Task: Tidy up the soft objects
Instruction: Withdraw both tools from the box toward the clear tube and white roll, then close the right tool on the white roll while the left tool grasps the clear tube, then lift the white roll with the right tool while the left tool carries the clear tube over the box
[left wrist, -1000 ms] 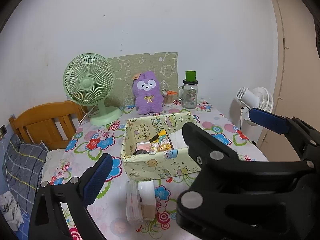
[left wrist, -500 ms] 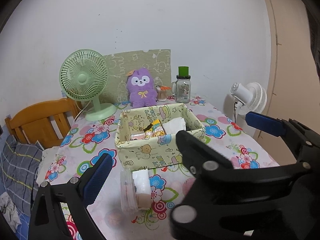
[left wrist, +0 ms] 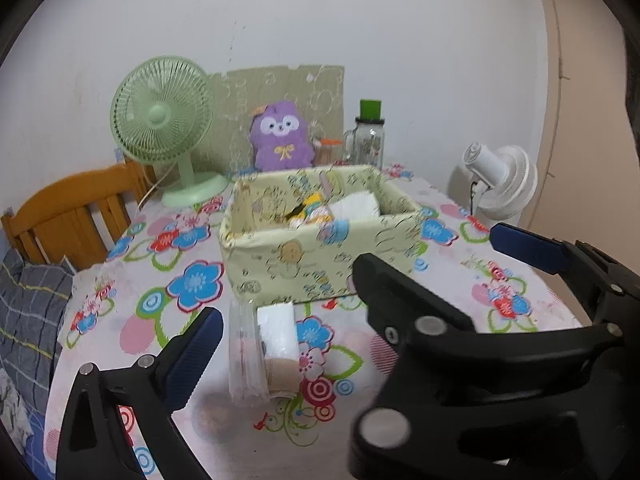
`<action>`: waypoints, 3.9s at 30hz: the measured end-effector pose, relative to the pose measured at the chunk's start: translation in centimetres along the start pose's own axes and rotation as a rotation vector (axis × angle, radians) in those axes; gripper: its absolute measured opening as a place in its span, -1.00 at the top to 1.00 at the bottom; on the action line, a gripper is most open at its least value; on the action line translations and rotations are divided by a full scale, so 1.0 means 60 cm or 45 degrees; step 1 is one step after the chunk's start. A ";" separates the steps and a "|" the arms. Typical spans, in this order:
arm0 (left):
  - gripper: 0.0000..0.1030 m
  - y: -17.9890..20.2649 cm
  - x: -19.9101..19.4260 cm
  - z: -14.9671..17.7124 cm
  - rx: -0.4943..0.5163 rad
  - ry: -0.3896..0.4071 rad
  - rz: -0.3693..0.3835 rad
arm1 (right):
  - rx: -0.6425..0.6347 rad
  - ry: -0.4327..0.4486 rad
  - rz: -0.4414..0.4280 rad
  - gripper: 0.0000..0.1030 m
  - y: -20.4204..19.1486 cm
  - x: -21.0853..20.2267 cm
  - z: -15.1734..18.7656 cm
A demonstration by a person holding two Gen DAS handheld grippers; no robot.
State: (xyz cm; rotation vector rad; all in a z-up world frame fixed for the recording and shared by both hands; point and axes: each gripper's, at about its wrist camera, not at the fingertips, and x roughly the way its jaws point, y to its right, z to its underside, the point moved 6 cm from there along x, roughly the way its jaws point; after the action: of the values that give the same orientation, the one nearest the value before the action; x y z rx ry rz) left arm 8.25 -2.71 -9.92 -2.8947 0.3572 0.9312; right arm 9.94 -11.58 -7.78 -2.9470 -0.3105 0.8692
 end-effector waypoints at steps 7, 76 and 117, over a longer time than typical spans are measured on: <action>-0.99 -0.025 0.032 0.030 -0.028 -0.053 0.005 | -0.077 -0.002 0.024 -1.00 -0.013 0.026 0.019; 0.26 -0.158 0.145 0.101 -0.070 -0.330 -0.035 | 0.062 -0.426 -0.117 -0.52 -0.083 0.211 0.103; 0.54 -0.031 0.116 0.091 0.070 -0.268 0.053 | 0.101 -0.384 -0.005 0.42 0.002 0.144 0.114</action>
State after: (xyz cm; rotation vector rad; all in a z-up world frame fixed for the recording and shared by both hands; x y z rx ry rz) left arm 11.10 -1.49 -18.41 -2.7163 0.4191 1.1988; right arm 13.34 -9.97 -18.11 -2.7385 -0.2863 1.2951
